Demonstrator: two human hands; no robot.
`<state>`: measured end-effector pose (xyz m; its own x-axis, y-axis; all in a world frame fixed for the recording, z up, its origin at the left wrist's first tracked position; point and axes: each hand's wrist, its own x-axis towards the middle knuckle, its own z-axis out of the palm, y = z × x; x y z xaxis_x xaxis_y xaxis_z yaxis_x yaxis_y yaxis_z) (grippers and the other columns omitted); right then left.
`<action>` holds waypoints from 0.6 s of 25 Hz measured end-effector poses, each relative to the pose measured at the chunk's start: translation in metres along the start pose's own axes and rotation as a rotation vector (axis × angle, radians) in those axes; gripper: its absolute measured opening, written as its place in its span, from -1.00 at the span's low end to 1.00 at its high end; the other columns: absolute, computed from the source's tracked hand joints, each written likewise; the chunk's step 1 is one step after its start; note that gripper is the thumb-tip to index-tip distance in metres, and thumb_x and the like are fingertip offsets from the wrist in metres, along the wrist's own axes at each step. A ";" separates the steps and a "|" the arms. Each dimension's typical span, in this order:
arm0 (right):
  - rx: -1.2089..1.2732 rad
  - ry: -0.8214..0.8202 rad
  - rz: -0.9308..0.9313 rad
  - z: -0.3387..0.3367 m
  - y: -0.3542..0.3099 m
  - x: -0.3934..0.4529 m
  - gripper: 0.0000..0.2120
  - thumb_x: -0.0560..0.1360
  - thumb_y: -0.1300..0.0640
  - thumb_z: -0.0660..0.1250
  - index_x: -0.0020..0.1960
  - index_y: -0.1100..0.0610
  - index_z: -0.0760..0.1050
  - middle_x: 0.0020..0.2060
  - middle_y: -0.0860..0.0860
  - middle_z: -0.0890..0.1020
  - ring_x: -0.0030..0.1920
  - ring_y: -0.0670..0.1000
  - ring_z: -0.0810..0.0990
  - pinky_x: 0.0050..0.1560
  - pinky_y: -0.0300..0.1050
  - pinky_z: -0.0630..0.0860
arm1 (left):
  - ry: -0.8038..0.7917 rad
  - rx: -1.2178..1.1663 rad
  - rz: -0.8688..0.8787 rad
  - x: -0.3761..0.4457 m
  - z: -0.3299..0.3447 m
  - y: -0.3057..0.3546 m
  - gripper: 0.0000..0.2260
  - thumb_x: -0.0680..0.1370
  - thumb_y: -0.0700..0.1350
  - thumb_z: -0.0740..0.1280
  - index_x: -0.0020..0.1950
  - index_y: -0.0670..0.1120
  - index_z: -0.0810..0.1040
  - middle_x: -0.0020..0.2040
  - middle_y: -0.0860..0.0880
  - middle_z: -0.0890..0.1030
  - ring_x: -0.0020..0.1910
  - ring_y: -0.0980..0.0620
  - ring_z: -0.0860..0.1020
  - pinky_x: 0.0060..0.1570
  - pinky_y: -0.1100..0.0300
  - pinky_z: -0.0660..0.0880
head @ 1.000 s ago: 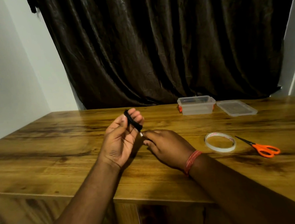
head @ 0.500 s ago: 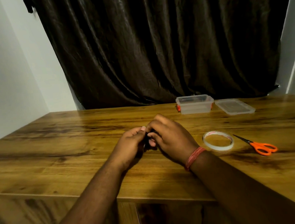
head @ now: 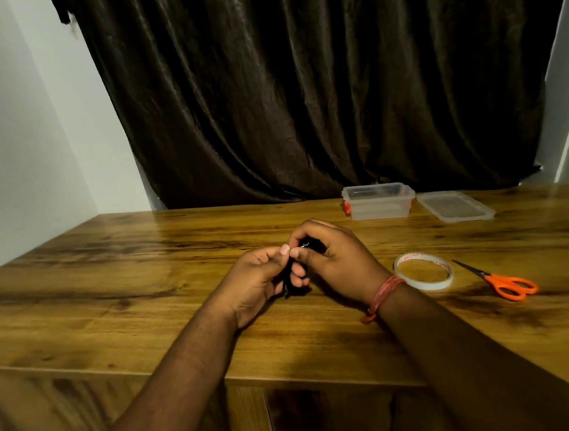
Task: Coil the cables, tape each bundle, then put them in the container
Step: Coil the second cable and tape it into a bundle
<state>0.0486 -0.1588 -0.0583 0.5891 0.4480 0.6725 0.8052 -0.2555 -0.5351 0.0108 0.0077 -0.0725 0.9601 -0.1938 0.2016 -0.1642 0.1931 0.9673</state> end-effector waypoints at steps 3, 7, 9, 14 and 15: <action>-0.009 0.014 0.022 0.001 0.002 0.001 -0.93 0.52 0.22 0.38 -0.07 0.06 0.54 -0.14 -0.11 0.55 -0.09 -0.14 0.52 -0.11 -0.29 0.45 | 0.046 -0.015 0.006 0.001 0.000 0.000 -0.78 0.55 -0.09 0.28 -0.08 -0.22 0.62 -0.26 -0.14 0.61 -0.26 -0.03 0.62 -0.17 0.16 0.60; -0.044 0.034 0.030 0.004 0.004 0.002 -0.95 0.53 0.20 0.36 -0.06 0.07 0.53 -0.12 -0.09 0.54 -0.07 -0.11 0.51 -0.09 -0.24 0.45 | 0.166 -0.012 0.073 0.005 0.004 0.000 -0.85 0.55 -0.16 0.31 -0.03 -0.25 0.56 -0.31 -0.12 0.61 -0.35 0.01 0.59 -0.26 0.17 0.60; -0.049 0.048 0.031 0.006 0.004 0.002 -0.96 0.53 0.19 0.35 -0.07 0.07 0.52 -0.12 -0.09 0.53 -0.08 -0.13 0.50 -0.10 -0.26 0.43 | 0.202 0.005 0.152 0.007 0.003 0.000 -0.89 0.53 -0.17 0.33 -0.06 -0.21 0.50 -0.32 -0.11 0.61 -0.41 0.04 0.54 -0.28 0.18 0.58; -0.047 0.081 0.071 0.007 0.005 0.002 -0.97 0.55 0.17 0.33 -0.05 0.06 0.51 -0.13 -0.12 0.54 -0.09 -0.16 0.50 -0.13 -0.34 0.41 | 0.157 0.023 0.155 0.005 0.003 0.001 -0.90 0.63 -0.23 0.22 -0.07 -0.12 0.46 -0.30 -0.07 0.59 -0.36 0.05 0.54 -0.22 0.19 0.52; -0.035 0.091 0.083 0.006 0.005 0.002 -0.97 0.55 0.16 0.33 -0.06 0.06 0.50 -0.13 -0.13 0.54 -0.09 -0.16 0.51 -0.13 -0.33 0.42 | 0.137 -0.020 0.139 0.005 0.004 0.002 -0.89 0.65 -0.24 0.19 -0.05 -0.13 0.45 -0.29 -0.08 0.58 -0.34 0.04 0.56 -0.17 0.15 0.53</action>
<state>0.0539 -0.1536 -0.0630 0.6563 0.3452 0.6709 0.7543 -0.3194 -0.5736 0.0140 0.0036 -0.0693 0.9504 -0.0317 0.3093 -0.2943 0.2288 0.9279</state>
